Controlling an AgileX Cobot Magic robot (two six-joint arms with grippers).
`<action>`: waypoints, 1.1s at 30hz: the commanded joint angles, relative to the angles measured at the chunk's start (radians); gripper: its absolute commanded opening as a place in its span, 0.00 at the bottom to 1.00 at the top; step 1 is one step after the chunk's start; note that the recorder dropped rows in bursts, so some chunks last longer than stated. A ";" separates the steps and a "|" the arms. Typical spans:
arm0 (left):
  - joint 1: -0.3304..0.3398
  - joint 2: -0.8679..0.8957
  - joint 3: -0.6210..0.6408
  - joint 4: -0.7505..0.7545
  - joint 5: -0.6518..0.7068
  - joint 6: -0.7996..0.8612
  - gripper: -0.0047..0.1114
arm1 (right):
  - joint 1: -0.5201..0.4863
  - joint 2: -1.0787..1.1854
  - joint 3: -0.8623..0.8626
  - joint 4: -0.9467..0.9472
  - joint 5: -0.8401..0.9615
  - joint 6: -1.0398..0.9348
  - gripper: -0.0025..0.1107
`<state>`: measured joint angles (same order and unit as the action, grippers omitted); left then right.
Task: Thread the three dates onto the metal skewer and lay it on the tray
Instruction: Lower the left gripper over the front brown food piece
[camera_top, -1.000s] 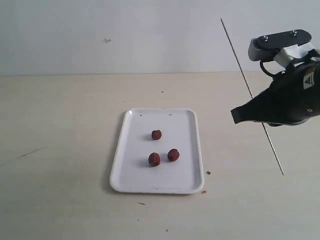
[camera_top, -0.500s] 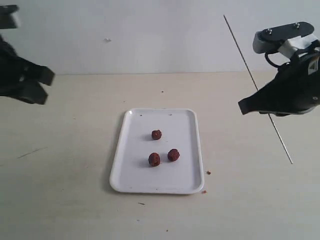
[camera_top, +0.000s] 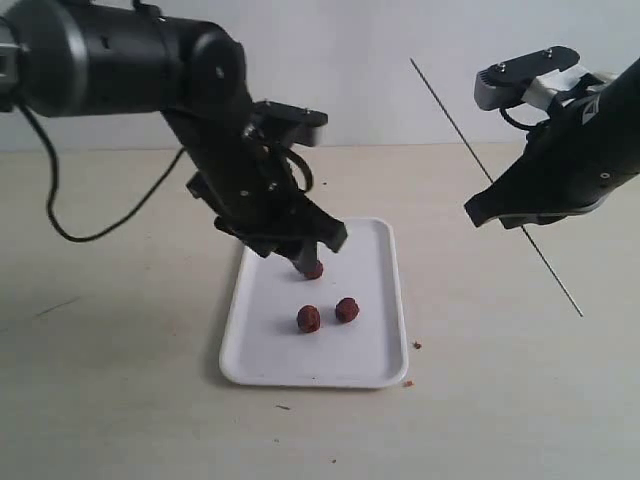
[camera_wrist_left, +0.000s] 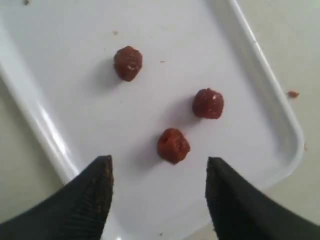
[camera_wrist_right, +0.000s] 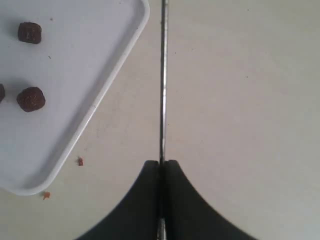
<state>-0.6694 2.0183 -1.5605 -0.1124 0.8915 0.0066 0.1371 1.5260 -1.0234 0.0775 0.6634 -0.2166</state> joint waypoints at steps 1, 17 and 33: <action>-0.030 0.085 -0.087 0.028 -0.004 -0.198 0.53 | -0.005 0.000 -0.010 0.000 -0.010 -0.027 0.02; -0.030 0.138 -0.120 -0.036 0.112 -0.479 0.53 | -0.005 0.000 -0.010 0.001 -0.053 -0.052 0.02; -0.030 0.228 -0.118 -0.048 0.099 -0.600 0.53 | -0.005 0.000 -0.010 0.022 -0.052 -0.050 0.02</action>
<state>-0.6974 2.2447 -1.6718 -0.1656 0.9966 -0.5683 0.1371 1.5275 -1.0238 0.0950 0.6266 -0.2583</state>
